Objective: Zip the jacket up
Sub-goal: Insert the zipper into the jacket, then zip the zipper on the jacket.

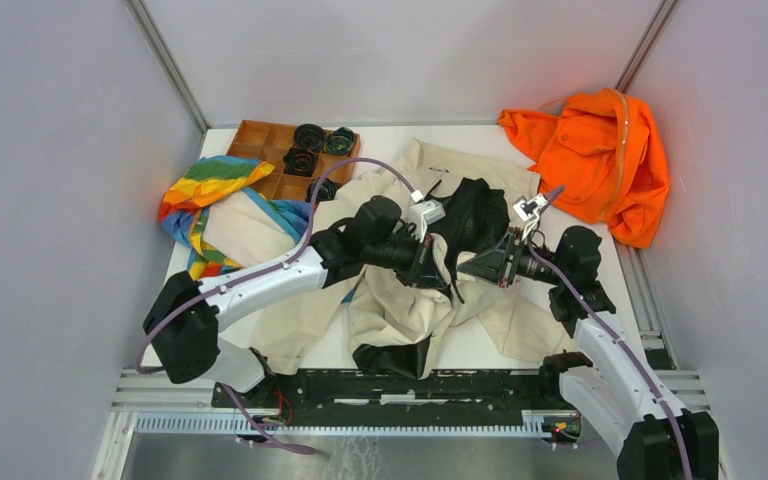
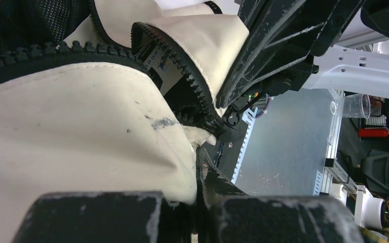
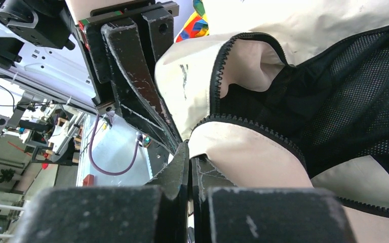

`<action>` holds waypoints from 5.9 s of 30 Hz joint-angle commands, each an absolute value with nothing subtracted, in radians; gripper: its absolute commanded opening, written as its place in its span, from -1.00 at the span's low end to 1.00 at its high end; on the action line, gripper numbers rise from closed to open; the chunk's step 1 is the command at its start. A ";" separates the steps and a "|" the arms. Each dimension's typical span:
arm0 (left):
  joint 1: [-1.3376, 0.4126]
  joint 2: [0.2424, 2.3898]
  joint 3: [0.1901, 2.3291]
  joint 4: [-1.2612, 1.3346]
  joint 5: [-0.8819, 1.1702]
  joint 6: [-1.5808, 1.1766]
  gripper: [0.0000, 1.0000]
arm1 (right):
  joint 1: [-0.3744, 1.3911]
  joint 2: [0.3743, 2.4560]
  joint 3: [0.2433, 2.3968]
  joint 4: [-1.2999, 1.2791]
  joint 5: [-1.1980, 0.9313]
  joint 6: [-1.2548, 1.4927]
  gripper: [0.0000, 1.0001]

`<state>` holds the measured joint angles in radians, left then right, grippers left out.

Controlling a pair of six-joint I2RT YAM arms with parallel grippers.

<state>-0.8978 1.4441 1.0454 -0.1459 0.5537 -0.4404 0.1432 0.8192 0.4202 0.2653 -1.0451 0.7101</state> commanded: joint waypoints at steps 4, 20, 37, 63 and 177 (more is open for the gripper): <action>-0.900 1.482 1.102 -0.266 0.633 -0.376 -0.96 | 0.125 0.818 0.474 0.208 -0.890 0.641 -1.00; -0.897 1.493 1.080 -0.210 0.680 -0.394 -0.96 | 0.186 0.804 0.445 0.221 -0.988 0.543 -1.00; -0.905 1.484 1.055 -0.333 0.646 -0.314 -0.96 | 0.175 0.849 0.495 0.161 -0.898 0.485 -1.00; -0.874 1.371 0.905 -0.004 0.607 -0.499 -0.01 | 0.188 0.801 0.437 0.214 -1.031 0.324 -1.00; -0.893 1.640 0.924 0.143 0.854 -0.754 -0.96 | 0.207 0.548 0.427 -0.734 -1.181 -1.782 0.95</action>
